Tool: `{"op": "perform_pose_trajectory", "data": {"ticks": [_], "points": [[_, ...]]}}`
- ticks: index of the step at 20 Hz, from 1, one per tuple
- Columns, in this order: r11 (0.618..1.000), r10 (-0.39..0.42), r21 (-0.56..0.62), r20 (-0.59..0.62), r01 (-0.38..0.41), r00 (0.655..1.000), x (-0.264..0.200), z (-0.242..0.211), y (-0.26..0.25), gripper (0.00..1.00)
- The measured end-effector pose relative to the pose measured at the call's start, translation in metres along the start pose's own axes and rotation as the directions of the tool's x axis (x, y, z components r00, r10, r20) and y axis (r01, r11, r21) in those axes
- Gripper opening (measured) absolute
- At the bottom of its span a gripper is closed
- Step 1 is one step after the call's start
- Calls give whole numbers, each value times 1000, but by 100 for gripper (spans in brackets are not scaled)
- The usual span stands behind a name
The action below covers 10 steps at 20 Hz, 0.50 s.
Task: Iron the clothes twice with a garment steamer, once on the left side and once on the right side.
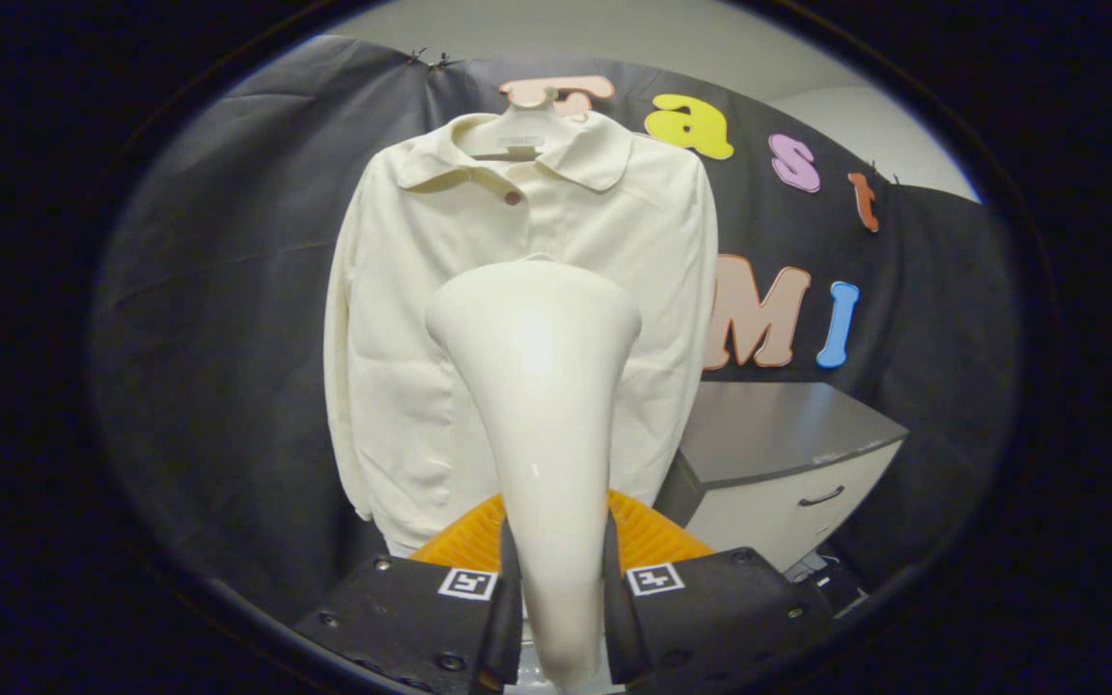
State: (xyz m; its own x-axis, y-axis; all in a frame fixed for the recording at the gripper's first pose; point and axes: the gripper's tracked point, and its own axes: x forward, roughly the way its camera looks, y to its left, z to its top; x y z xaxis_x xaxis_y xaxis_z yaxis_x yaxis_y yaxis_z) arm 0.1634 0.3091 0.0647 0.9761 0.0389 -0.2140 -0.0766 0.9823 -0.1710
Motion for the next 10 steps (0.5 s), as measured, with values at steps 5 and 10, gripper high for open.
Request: {"op": "perform_pose_trajectory", "data": {"ticks": [5,10], "points": [[999,-46,10,9,46,999,40,36,-35,34],[999,-49,13,-1,49,999,78,55,-45,35]]}}
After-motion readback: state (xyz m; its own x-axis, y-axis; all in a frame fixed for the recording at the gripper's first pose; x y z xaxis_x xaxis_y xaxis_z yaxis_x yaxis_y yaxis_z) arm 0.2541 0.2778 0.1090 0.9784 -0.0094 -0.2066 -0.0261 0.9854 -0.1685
